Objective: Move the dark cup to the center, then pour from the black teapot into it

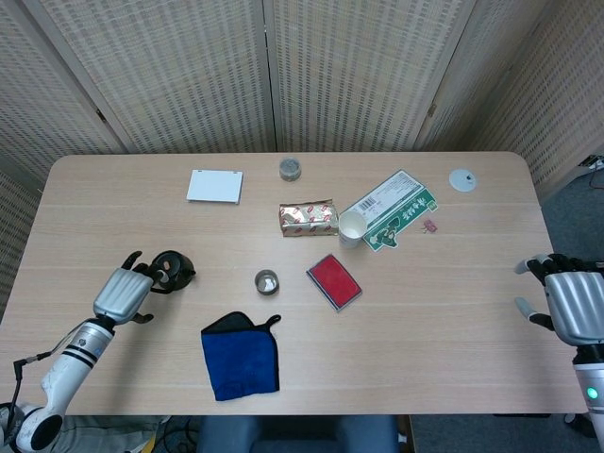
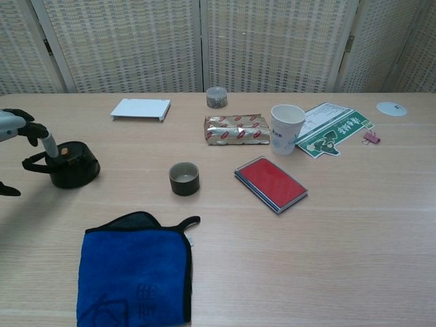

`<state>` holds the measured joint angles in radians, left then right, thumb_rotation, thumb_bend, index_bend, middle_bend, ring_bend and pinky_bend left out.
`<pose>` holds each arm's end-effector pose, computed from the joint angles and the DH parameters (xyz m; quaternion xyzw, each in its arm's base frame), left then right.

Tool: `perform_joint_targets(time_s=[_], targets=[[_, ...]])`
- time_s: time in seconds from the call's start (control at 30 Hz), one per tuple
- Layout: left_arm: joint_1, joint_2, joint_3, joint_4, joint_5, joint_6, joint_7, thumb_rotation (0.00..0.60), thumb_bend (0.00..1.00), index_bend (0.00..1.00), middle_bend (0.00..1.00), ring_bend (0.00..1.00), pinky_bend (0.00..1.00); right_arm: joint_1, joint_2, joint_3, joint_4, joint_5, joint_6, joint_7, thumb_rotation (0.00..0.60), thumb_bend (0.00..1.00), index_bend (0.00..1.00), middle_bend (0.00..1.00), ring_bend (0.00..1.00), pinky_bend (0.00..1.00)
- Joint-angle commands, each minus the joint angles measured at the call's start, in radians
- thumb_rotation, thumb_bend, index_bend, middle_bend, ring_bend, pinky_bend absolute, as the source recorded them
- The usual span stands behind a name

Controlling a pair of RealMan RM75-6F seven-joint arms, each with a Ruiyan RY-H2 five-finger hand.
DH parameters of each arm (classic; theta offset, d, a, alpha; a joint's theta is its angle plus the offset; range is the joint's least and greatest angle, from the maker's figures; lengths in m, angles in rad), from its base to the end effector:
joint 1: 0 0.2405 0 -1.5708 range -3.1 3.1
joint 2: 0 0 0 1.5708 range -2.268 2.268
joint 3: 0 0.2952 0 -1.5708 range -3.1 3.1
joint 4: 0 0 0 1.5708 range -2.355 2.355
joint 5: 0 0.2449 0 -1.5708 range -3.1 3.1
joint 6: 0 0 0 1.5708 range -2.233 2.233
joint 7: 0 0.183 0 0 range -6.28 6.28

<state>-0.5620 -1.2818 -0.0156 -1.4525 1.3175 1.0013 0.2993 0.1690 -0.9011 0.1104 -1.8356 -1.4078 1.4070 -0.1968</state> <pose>-0.3017 0.3725 0.0267 -0.7801 -0.3019 -0.2508 0.4873 -0.3135 -0.2636 0.1995 0.6271 -0.3281 0.3427 0.6178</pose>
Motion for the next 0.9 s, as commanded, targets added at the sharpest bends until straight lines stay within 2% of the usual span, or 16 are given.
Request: perform_joint_targets(time_s=[0.03,0.4,0.9], targets=[[0.000,-0.003,-0.002,-0.004,-0.014,-0.008,0.015,0.600,0.09,0.35,0.27,0.28,0.01,-0.001,0.003,0.001,0.000,0.002,0.000,0.003,0.600,0.19,0.44,0.40,0.32,0.40],[0.004,-0.009,-0.006,-0.018,-0.048,-0.019,0.047,0.600,0.09,0.38,0.32,0.32,0.00,0.000,0.003,0.000,0.007,0.000,-0.007,0.016,0.600,0.19,0.44,0.40,0.32,0.38],[0.001,-0.032,-0.009,0.000,-0.053,-0.031,0.041,0.600,0.09,0.40,0.35,0.35,0.00,-0.004,0.003,-0.001,0.010,0.005,-0.009,0.021,0.600,0.19,0.44,0.40,0.32,0.38]])
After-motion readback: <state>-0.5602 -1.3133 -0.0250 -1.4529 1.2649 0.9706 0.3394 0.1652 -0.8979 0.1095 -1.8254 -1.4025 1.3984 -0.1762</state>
